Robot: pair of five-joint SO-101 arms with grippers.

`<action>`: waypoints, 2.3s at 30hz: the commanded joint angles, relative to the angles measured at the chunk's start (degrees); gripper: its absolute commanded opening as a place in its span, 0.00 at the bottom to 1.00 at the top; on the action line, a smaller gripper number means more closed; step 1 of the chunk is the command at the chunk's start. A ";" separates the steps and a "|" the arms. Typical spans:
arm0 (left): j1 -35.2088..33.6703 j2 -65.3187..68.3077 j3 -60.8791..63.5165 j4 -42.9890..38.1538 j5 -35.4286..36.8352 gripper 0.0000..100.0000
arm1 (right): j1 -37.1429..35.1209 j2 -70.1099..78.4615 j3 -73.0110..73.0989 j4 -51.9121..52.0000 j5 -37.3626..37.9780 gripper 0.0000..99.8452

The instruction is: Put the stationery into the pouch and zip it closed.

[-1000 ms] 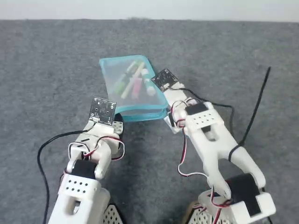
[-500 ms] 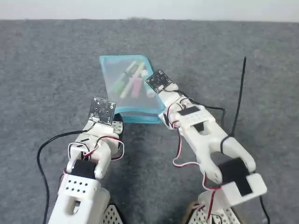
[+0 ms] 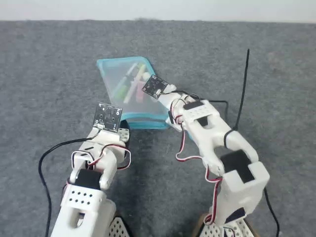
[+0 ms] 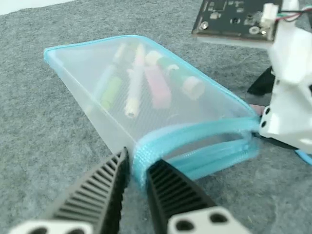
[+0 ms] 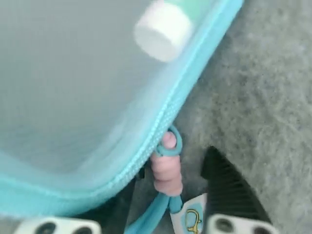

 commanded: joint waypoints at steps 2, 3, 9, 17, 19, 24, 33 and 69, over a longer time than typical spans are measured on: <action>-0.09 -0.97 -2.86 0.18 -0.18 0.01 | 1.71 -0.40 -7.74 12.26 0.88 0.00; -0.09 -0.97 -2.86 0.18 -0.18 0.01 | 2.68 -0.40 -9.23 15.34 0.70 0.01; -0.09 -0.97 -2.86 0.18 -0.09 0.01 | 6.99 -5.49 -12.92 29.32 -5.19 0.01; -0.09 -0.97 -2.86 0.18 0.00 0.01 | 2.33 -22.81 1.85 32.75 -5.27 0.01; -0.09 -0.97 -2.86 0.18 0.00 0.01 | 0.48 -24.57 6.24 30.64 -5.27 0.04; -0.09 -0.97 -2.86 0.35 0.00 0.01 | -0.04 -24.48 8.00 27.03 -7.47 0.23; -0.09 -0.97 -2.86 0.35 -0.09 0.01 | -0.40 -24.40 4.40 26.33 -7.82 0.22; -0.09 -0.62 -3.30 0.44 0.00 0.01 | -1.10 -25.19 -5.63 30.90 -13.27 0.01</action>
